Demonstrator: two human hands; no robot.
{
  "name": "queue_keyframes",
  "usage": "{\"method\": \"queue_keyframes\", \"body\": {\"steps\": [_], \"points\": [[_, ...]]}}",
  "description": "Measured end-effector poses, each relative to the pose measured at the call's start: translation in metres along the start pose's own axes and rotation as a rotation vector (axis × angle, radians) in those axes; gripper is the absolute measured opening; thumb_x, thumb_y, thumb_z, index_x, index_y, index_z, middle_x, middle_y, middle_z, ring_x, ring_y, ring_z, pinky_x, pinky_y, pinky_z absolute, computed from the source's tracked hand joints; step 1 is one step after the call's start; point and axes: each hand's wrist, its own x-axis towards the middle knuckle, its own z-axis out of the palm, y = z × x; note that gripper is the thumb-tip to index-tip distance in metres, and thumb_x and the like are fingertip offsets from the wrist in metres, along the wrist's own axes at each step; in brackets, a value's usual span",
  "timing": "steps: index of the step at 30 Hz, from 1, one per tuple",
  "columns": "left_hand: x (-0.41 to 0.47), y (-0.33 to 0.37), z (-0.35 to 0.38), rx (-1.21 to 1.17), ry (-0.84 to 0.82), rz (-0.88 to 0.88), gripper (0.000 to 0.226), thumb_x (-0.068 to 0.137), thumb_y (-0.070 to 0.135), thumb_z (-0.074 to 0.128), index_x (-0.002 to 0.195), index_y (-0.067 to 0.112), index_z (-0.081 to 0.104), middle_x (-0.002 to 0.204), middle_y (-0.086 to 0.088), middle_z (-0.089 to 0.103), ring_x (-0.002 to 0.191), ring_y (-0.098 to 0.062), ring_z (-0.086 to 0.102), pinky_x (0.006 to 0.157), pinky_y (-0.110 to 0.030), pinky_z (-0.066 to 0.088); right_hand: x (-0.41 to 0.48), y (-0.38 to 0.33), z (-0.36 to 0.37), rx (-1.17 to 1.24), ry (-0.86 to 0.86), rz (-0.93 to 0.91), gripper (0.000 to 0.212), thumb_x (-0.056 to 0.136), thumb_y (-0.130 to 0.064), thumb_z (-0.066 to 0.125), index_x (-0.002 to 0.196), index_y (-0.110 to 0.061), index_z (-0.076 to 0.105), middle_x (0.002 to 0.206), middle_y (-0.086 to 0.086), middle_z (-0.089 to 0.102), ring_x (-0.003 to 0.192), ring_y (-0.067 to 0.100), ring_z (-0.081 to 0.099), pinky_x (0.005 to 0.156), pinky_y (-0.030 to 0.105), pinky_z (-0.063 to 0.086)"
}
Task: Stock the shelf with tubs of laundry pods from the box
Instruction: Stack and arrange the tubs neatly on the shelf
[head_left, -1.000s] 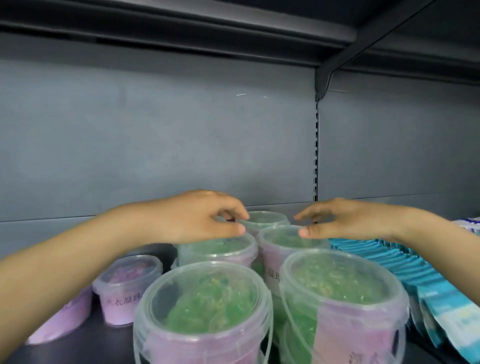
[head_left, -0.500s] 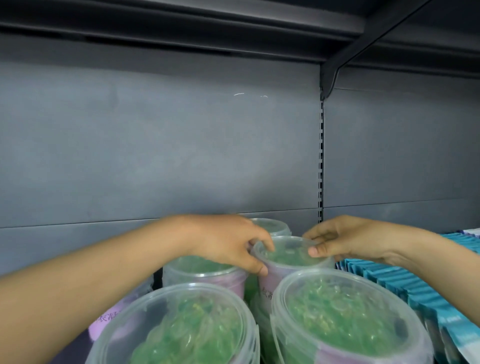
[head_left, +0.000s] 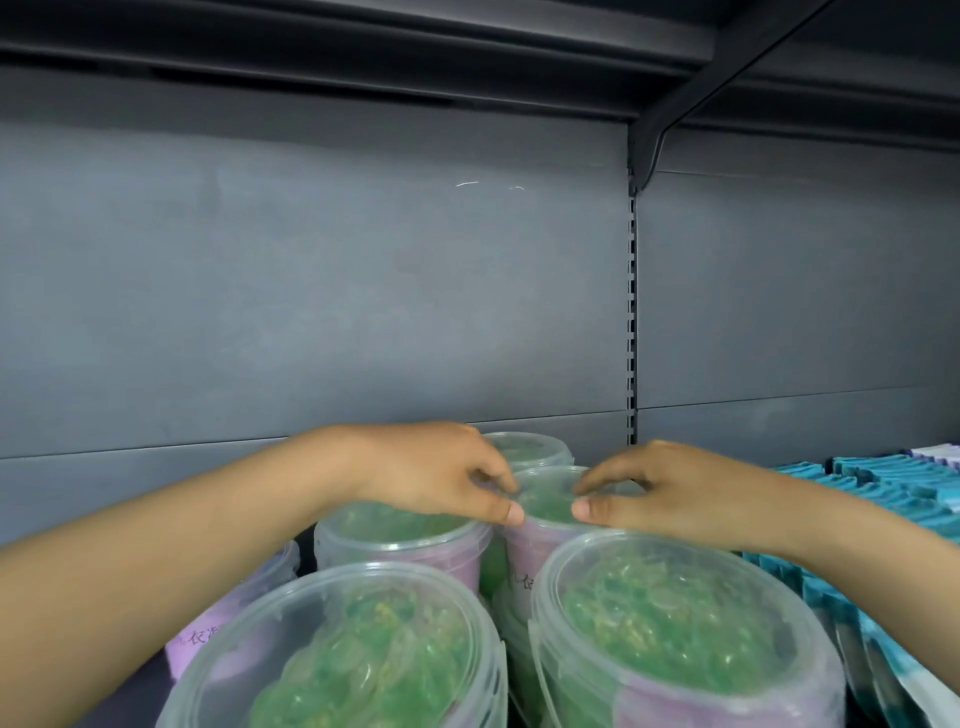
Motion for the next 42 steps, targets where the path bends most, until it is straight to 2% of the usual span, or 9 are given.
{"method": "queue_keyframes", "body": {"steps": [4,10,16,20,25,32,34,38,42], "points": [[-0.006,0.004,-0.002,-0.030,0.043,0.024,0.031,0.087,0.044,0.056,0.111,0.027,0.068,0.120,0.017,0.063,0.112,0.002,0.054,0.104,-0.025,0.039,0.008,0.010,-0.006,0.102,-0.080,-0.007,0.016,0.080,-0.052,0.062,0.095,-0.048,0.064,0.122,-0.024,0.058,0.117,-0.005,0.050,0.106,0.021,0.034],[-0.015,0.010,-0.003,-0.082,0.094,0.005,0.024,0.087,0.040,0.059,0.106,0.029,0.070,0.106,0.019,0.066,0.101,0.007,0.057,0.094,-0.013,0.042,0.011,0.011,-0.015,0.123,-0.191,-0.045,0.038,0.084,-0.042,0.063,0.121,-0.035,0.059,0.132,-0.023,0.051,0.123,-0.006,0.044,0.109,0.019,0.028],[-0.022,0.009,0.004,-0.152,0.156,-0.017,0.025,0.085,0.037,0.062,0.107,0.027,0.070,0.088,0.022,0.056,0.098,0.005,0.057,0.090,-0.009,0.041,0.012,0.006,-0.014,0.168,-0.182,-0.070,0.034,0.082,-0.041,0.065,0.114,-0.030,0.064,0.127,-0.018,0.058,0.119,-0.002,0.050,0.107,0.020,0.032],[-0.027,0.010,0.013,-0.203,0.212,-0.039,0.027,0.085,0.032,0.064,0.111,0.026,0.068,0.087,0.023,0.053,0.093,0.008,0.055,0.092,-0.007,0.039,0.010,-0.003,-0.012,0.032,-0.151,-0.121,0.057,0.068,-0.066,0.057,0.113,-0.030,0.064,0.122,-0.018,0.059,0.116,-0.001,0.051,0.104,0.023,0.036],[-0.034,0.015,0.015,-0.222,0.222,-0.044,0.030,0.085,0.024,0.066,0.115,0.026,0.066,0.094,0.019,0.054,0.104,-0.007,0.057,0.099,-0.027,0.041,0.012,-0.008,-0.012,0.038,-0.121,-0.143,0.039,0.077,-0.051,0.066,0.109,-0.028,0.068,0.113,-0.017,0.065,0.106,-0.002,0.056,0.096,0.019,0.039],[-0.040,0.017,0.011,-0.344,0.202,-0.073,0.031,0.087,0.011,0.063,0.117,0.015,0.064,0.097,0.022,0.058,0.083,0.025,0.053,0.082,0.002,0.039,0.012,-0.010,-0.020,0.126,-0.255,-0.110,0.036,0.084,-0.031,0.066,0.118,-0.021,0.063,0.125,-0.011,0.060,0.115,0.004,0.053,0.096,0.014,0.036],[-0.044,0.016,0.012,-0.363,0.219,-0.107,0.029,0.088,0.013,0.062,0.117,0.014,0.064,0.104,0.015,0.063,0.089,0.019,0.057,0.085,0.000,0.041,0.009,-0.011,-0.020,0.153,-0.233,-0.128,0.033,0.084,-0.032,0.065,0.115,-0.021,0.065,0.120,-0.011,0.063,0.113,0.004,0.056,0.095,0.014,0.039],[-0.055,0.017,0.016,-0.271,0.262,-0.146,0.025,0.089,0.020,0.061,0.113,0.017,0.065,0.120,0.002,0.057,0.112,-0.008,0.056,0.101,-0.023,0.043,0.007,-0.016,-0.015,0.109,-0.151,-0.198,0.033,0.084,-0.034,0.065,0.116,-0.022,0.064,0.117,-0.014,0.063,0.109,0.001,0.057,0.091,0.009,0.040],[-0.070,0.010,0.005,-0.136,0.459,-0.205,0.014,0.088,0.023,0.060,0.095,0.016,0.069,0.092,0.008,0.062,0.080,0.003,0.057,0.075,-0.004,0.040,0.012,-0.034,-0.020,-0.210,-0.033,-0.288,0.037,0.084,-0.036,0.065,0.120,-0.025,0.060,0.105,-0.020,0.055,0.084,-0.012,0.048,0.070,-0.005,0.031]]}}
